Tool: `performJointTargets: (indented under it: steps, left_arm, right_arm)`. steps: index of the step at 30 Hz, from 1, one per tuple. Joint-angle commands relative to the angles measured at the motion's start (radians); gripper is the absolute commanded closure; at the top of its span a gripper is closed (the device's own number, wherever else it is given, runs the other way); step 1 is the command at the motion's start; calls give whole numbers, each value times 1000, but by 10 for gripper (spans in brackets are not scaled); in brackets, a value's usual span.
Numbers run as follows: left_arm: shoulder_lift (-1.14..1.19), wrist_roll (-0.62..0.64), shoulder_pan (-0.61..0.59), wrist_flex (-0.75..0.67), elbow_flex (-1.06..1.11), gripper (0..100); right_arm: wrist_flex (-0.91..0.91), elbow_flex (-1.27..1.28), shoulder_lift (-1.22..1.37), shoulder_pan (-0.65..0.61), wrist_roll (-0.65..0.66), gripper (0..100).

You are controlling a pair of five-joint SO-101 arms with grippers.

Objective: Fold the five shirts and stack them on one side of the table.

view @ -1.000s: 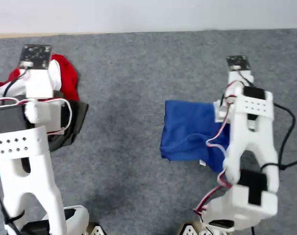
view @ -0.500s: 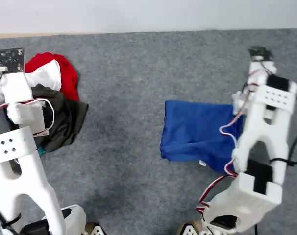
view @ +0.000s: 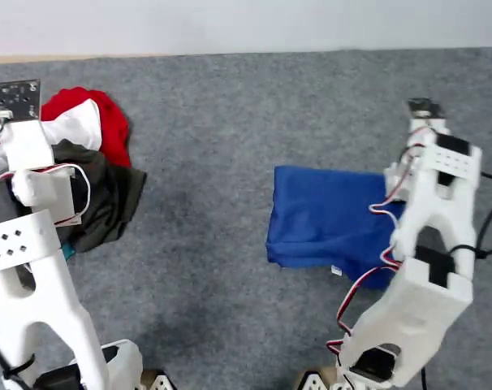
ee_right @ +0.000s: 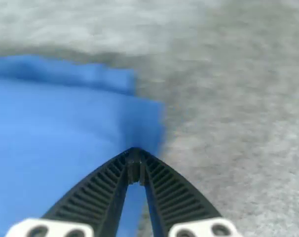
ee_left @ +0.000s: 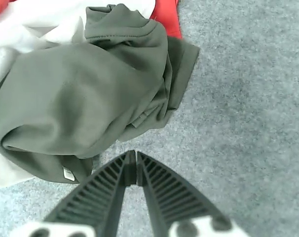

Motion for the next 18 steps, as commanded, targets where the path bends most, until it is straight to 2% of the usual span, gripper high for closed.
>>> performJointTargets:
  steps: [1, 5, 9, 15, 18]
  left_arm:
    - [-26, -2, -9, 20, -4, 993]
    - [-26, -2, -9, 20, -4, 993]
    - [-26, -2, -9, 20, 16, 993]
    - [-31, -3, -9, 18, 128, 994]
    - [-32, -3, -9, 18, 147, 994]
  right_arm:
    - [24, -15, -39, 8, 5, 989]
    - [130, -43, -136, -44, 3, 989]
    - [156, -44, -202, -62, -28, 969]
    - [148, -44, -156, -73, -199, 738]
    - [117, -46, -105, -94, -222, 740]
